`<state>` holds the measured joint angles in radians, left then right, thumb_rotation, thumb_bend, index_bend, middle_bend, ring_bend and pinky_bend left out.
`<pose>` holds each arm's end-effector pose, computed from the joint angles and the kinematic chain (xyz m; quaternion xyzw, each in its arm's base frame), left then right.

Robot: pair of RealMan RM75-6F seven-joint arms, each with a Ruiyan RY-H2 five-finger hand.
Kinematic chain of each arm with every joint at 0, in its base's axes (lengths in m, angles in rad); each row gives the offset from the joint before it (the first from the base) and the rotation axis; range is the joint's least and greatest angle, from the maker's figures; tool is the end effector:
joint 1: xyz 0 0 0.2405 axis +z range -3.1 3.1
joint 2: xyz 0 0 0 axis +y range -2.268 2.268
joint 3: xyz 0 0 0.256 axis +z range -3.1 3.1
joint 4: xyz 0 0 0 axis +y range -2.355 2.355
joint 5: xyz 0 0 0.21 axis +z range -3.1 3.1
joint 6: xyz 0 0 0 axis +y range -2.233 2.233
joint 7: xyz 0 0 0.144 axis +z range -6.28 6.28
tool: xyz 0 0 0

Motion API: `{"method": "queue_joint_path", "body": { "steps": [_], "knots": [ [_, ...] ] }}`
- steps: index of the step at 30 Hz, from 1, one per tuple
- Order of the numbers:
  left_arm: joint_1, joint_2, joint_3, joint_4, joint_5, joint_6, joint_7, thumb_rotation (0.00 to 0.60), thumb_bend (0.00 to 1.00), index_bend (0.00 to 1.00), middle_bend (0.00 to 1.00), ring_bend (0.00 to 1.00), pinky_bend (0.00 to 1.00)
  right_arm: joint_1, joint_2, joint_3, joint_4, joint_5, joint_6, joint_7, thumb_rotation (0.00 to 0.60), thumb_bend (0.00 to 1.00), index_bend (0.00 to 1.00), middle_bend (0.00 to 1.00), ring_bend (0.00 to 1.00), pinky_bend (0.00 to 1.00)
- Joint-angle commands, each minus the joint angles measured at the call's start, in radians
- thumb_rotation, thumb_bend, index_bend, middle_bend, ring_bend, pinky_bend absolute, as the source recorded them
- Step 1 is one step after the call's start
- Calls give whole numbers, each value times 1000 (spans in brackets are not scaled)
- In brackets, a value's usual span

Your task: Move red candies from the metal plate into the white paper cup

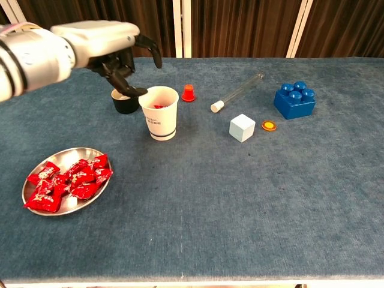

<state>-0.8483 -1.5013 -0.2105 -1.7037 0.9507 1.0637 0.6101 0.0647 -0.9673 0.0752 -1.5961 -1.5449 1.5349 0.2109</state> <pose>-0.0840 0.3375 0.0019 -0.7558 -0.3270 -0.3807 0.4205 -0.3140 -0.1803 0.2170 0.5817 -0.3724 0.4292 0.5820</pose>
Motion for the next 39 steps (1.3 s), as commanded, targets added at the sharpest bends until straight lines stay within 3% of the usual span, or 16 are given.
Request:
{"method": "queue_joint_path", "body": {
  "steps": [1, 10, 19, 39],
  "knots": [
    [95, 97, 76, -104, 130, 103, -54, 600, 235, 286, 921, 834, 833, 1, 1, 2, 1, -4, 4, 2, 600, 277, 0, 28, 0, 0],
    [278, 197, 287, -151, 354, 238, -67, 600, 244, 362, 921, 833, 832, 6, -7, 2, 1, -20, 10, 0, 600, 277, 0, 28, 0, 0],
    [395, 148, 403, -116, 447, 274, 29, 600, 244, 387, 921, 833, 832, 12, -15, 9, -4, -13, 7, -16, 600, 277, 0, 28, 0, 0],
    [453, 42, 397, -19, 428, 174, 176, 600, 245, 406, 921, 833, 832, 11, -14, 9, -20, -8, 6, -36, 600, 277, 0, 28, 0, 0]
  ]
}}
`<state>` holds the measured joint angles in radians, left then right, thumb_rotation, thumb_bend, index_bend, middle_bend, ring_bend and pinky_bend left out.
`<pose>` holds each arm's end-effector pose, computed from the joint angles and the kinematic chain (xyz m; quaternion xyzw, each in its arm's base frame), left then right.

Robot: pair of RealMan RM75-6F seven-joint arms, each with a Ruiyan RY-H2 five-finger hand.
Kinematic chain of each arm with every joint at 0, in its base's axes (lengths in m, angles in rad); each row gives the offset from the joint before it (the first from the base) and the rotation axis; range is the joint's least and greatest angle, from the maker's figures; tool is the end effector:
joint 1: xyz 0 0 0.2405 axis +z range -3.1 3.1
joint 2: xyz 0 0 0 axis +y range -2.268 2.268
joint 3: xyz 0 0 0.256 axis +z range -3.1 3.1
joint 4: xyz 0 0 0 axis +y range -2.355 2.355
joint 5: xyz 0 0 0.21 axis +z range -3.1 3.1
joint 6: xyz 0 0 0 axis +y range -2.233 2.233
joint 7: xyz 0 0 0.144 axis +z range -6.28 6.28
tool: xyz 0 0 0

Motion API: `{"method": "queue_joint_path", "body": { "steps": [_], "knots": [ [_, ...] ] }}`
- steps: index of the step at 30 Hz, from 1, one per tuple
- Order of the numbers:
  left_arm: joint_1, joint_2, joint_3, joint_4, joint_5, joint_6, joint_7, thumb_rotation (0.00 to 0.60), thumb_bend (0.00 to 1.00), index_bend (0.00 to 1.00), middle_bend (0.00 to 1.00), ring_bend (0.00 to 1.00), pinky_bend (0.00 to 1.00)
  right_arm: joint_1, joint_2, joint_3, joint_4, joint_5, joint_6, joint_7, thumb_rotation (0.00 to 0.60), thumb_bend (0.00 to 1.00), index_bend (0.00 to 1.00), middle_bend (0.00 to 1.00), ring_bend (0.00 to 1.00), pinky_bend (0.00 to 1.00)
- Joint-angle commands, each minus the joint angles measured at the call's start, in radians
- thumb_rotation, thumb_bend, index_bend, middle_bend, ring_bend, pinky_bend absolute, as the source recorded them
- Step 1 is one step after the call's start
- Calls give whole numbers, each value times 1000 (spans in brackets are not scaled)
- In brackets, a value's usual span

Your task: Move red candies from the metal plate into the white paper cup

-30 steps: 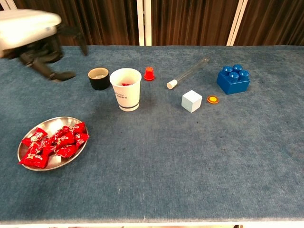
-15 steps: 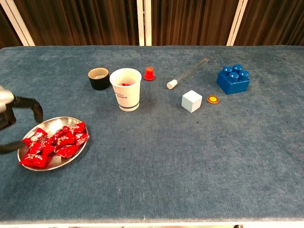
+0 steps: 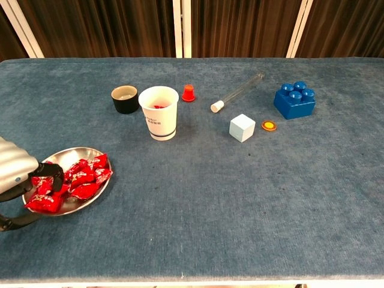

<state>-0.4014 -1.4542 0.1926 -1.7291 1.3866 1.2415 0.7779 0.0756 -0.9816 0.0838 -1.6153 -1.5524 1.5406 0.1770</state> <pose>-0.2173 0.1816 -0.0078 -0.8270 -0.2578 -0.2371 0.4397 -0.3060 -0.1850 0.2114 0.5842 -0.3634 0.4376 0.5789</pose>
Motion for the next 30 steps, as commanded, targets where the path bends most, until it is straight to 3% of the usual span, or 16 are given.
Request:
{"method": "queue_joint_path", "body": {
  "steps": [1, 30],
  "knots": [
    [9, -5, -8, 6, -12, -5, 10, 600, 246, 406, 921, 833, 832, 1, 1, 1, -2, 0, 0, -2, 600, 277, 0, 28, 0, 0],
    [10, 39, -71, -62, -78, -81, -7, 600, 270, 432, 921, 834, 832, -1, -10, 0, 16, 7, -2, 16, 600, 277, 0, 28, 0, 0]
  ]
}}
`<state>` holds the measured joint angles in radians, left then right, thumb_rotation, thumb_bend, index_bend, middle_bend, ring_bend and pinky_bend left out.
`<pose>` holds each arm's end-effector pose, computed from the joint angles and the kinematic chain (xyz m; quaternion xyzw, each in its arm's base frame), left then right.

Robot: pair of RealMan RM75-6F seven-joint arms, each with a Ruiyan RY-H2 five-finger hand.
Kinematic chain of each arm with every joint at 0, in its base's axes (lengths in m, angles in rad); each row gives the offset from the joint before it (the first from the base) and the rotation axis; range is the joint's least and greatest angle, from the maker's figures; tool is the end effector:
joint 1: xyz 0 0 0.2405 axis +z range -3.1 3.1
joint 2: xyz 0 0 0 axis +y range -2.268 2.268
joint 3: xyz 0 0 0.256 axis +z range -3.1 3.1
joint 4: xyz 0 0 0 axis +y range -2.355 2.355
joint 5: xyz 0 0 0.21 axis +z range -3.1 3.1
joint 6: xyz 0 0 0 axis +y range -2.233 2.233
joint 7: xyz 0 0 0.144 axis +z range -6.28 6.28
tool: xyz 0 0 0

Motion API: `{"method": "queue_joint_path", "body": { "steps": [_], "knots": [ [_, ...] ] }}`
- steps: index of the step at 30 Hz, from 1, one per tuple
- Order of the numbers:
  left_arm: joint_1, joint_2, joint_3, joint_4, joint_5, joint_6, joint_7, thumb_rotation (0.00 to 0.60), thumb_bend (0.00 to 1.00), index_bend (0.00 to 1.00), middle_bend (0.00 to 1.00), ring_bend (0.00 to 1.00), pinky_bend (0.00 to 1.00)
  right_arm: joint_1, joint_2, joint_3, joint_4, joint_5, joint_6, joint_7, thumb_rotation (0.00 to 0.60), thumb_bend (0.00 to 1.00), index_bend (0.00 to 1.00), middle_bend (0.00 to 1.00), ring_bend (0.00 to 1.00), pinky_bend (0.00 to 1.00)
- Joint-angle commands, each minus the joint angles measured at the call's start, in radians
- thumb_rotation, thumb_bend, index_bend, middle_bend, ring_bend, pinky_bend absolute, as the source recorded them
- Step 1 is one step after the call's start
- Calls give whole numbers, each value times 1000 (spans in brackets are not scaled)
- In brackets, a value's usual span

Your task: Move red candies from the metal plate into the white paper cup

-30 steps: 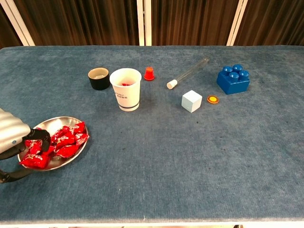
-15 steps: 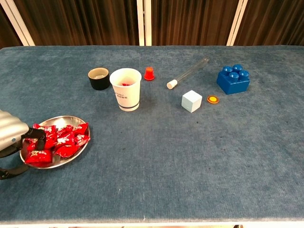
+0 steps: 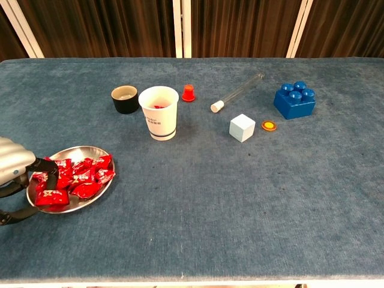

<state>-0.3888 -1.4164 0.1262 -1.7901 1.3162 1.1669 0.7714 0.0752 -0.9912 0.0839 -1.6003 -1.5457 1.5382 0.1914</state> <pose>-0.2154 0.1893 -0.0022 -0.8163 -0.3015 -0.2277 0.4370 -0.3095 -0.1851 0.2103 0.5803 -0.3681 0.4385 0.5792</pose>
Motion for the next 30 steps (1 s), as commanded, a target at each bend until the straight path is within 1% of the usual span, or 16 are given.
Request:
{"method": "queue_joint_path", "body": {
  "steps": [1, 4, 12, 16, 20, 23, 26, 29, 30],
  "knots": [
    [-5, 1, -8, -2, -13, -10, 2, 600, 275, 432, 921, 834, 832, -1, -1, -1, 2, 0, 1, 3, 600, 277, 0, 28, 0, 0],
    [-9, 5, -15, -11, -25, -18, 2, 600, 293, 432, 921, 834, 832, -2, -2, -2, 5, -1, 2, 5, 600, 278, 0, 28, 0, 0],
    [-28, -6, -28, -4, -62, -49, 18, 600, 295, 436, 921, 834, 832, -3, -6, -2, 14, 1, 1, 14, 600, 277, 0, 28, 0, 0],
    [-33, -19, -36, 5, -68, -48, 27, 600, 301, 494, 922, 836, 832, -3, -6, -1, 16, 1, 2, 17, 600, 278, 0, 28, 0, 0],
    [-42, -23, -40, 9, -84, -62, 29, 600, 314, 521, 922, 838, 832, -4, -7, -1, 19, 3, 2, 20, 600, 277, 0, 28, 0, 0],
    [-45, -32, -46, 20, -68, -56, 8, 600, 347, 562, 925, 845, 832, -5, -8, 0, 22, 3, 4, 23, 600, 278, 0, 28, 0, 0],
    [-42, -25, -54, 15, -44, -36, -21, 600, 365, 580, 927, 847, 832, -7, -8, 0, 23, 3, 7, 25, 600, 277, 0, 28, 0, 0],
    [-42, -4, -77, -12, -18, -6, -54, 600, 363, 581, 927, 847, 832, -7, -7, 1, 23, 1, 10, 25, 600, 277, 0, 28, 0, 0],
    [-44, 5, -91, -28, -8, 5, -72, 600, 362, 581, 927, 847, 832, -7, -8, 1, 23, 1, 11, 24, 600, 278, 0, 28, 0, 0]
  ]
}}
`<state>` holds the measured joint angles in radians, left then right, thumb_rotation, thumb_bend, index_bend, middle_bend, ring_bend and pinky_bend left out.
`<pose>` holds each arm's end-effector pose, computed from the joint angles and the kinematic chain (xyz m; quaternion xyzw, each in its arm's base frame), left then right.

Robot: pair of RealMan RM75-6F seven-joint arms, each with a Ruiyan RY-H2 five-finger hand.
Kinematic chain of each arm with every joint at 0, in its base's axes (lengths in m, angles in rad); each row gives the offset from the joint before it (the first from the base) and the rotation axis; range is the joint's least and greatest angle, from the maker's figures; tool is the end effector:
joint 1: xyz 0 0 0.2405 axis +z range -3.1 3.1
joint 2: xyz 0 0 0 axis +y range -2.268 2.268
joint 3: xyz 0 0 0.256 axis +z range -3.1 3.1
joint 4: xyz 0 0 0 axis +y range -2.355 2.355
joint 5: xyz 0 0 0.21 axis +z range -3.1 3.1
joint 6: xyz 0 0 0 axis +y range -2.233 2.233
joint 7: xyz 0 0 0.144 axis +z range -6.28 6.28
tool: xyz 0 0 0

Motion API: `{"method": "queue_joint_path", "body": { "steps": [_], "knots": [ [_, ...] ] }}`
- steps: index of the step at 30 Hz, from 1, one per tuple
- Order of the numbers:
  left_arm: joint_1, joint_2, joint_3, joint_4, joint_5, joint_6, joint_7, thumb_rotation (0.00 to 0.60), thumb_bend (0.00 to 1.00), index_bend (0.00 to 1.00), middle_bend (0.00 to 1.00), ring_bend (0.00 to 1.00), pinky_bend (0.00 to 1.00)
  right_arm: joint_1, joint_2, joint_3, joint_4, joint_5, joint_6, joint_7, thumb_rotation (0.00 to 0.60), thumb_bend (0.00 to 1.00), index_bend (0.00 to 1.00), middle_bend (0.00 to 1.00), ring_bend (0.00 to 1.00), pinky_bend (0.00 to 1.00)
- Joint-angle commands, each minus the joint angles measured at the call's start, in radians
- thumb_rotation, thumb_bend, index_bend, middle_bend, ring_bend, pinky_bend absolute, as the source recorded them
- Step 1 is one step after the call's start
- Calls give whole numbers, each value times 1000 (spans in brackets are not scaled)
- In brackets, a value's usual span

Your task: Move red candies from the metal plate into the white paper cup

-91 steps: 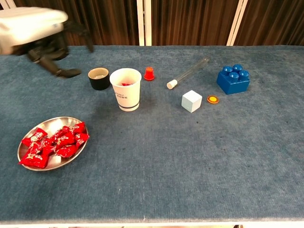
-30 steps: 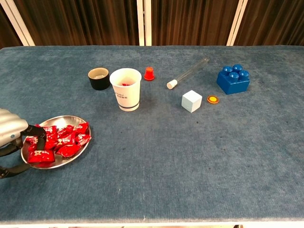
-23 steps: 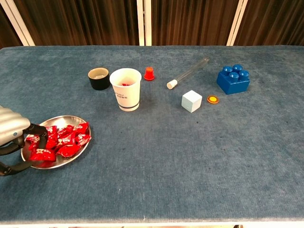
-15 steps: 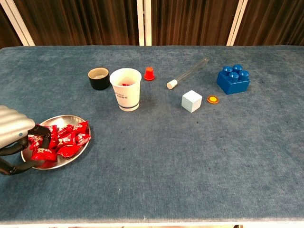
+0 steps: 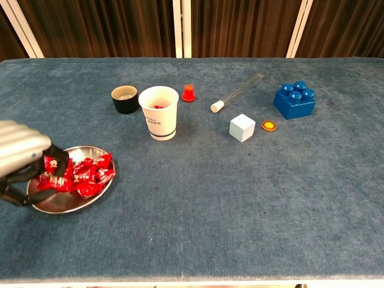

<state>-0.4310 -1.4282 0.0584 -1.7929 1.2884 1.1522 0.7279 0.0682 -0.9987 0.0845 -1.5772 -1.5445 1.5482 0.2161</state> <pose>-0.1988 0.2129 -0.0006 -0.8003 -0.3117 -0.2631 0.4394 -0.3140 -0.1832 0.2119 0.5749 -0.3695 0.4424 0.5808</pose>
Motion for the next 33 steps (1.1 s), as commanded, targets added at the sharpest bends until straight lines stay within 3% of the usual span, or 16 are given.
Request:
{"method": "queue_joint_path", "body": {
  "steps": [1, 9, 17, 22, 30, 33],
  "knots": [
    [-6, 23, -37, -36, 26, 26, -44, 600, 360, 580, 927, 847, 832, 0, 0, 1, -1, -1, 1, -1, 600, 277, 0, 28, 0, 0],
    [-99, 25, -197, -80, 19, 6, -127, 600, 354, 579, 927, 847, 832, -6, 3, -1, -8, -4, 11, -5, 600, 278, 0, 28, 0, 0],
    [-246, -65, -319, -8, -141, -100, -97, 600, 354, 575, 928, 847, 832, -18, 3, -3, -3, 5, 18, 2, 600, 277, 0, 28, 0, 0],
    [-315, -118, -354, 53, -267, -132, -58, 600, 349, 557, 927, 847, 832, -22, 5, -2, 0, 7, 21, 7, 600, 277, 0, 28, 0, 0],
    [-387, -170, -358, 129, -374, -140, -19, 600, 335, 517, 928, 847, 832, -23, 2, -2, 2, 8, 20, 12, 600, 278, 0, 28, 0, 0],
    [-410, -183, -352, 146, -423, -134, 10, 600, 296, 440, 927, 847, 832, -25, 3, -2, 1, 8, 20, 10, 600, 277, 0, 28, 0, 0]
  ]
}}
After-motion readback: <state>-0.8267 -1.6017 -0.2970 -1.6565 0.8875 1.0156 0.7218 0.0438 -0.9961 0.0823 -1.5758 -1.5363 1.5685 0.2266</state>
